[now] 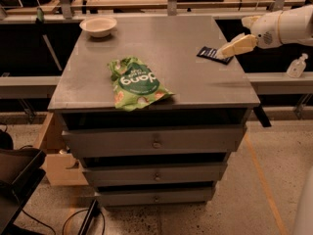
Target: Pick rxbar blueberry
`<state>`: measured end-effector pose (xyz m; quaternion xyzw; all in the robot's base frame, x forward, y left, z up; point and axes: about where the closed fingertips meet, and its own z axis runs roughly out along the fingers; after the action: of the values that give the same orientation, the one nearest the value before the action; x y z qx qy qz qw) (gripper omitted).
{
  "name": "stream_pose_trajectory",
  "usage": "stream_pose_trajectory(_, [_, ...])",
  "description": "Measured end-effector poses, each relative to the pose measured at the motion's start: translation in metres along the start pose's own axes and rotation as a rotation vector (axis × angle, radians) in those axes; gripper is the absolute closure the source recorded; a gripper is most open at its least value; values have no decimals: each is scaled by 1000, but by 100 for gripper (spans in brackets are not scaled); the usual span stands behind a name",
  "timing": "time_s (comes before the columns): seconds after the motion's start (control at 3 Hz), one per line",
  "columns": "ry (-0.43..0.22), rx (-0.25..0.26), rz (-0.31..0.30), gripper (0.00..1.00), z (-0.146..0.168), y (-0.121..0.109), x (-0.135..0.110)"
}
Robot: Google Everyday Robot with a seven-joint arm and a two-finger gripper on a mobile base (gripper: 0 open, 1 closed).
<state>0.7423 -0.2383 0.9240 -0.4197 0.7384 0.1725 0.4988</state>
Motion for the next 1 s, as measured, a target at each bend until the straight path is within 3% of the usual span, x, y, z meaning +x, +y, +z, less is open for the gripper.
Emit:
stream_pose_trajectory(0.33, [-15,-1,-33,0,36,-16,13])
stream_pose_trajectory(1.0, [-44,-10,-28,0,76,-41,38])
